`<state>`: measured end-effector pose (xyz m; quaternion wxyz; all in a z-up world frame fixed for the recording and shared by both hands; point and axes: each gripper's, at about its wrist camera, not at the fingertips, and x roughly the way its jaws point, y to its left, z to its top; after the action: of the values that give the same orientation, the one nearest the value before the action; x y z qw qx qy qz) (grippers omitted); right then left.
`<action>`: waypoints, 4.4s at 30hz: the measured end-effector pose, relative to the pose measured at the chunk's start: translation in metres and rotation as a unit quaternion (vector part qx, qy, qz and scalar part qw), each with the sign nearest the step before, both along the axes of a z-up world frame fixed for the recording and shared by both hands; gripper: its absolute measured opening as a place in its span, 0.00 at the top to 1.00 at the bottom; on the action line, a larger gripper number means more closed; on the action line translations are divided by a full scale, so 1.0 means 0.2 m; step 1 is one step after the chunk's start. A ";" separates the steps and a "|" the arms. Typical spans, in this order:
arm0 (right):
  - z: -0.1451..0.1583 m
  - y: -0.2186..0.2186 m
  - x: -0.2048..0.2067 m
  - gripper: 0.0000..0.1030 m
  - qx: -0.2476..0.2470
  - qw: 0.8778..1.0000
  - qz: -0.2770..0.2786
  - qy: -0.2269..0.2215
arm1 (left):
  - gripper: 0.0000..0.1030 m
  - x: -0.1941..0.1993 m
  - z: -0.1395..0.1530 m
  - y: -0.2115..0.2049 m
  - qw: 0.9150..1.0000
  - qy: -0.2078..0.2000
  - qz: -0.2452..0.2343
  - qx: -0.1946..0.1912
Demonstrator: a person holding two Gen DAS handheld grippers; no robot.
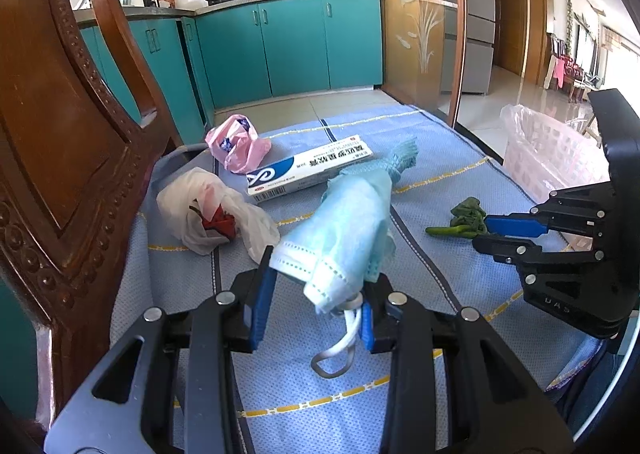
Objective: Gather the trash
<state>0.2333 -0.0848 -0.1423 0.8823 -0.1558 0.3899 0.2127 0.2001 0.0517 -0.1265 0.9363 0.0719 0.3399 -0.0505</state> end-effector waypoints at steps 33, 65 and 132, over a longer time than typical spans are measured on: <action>0.45 -1.12 -0.24 0.83 0.094 0.955 -0.239 -0.145 | 0.65 0.23 0.40 -0.87 0.971 -0.001 -0.201 -0.130; 0.26 0.03 0.35 0.38 0.104 0.994 -0.004 -0.036 | 0.24 0.40 0.17 0.16 0.998 -0.017 0.067 0.008; 0.02 0.08 0.27 0.59 -0.017 1.000 0.024 0.010 | 0.36 0.32 -0.13 0.12 0.995 0.101 0.006 -0.017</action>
<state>0.2866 -0.0690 -0.1375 0.8702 -0.1781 0.3986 0.2281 0.2641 0.0761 -0.1521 0.8985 0.0482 0.4325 -0.0578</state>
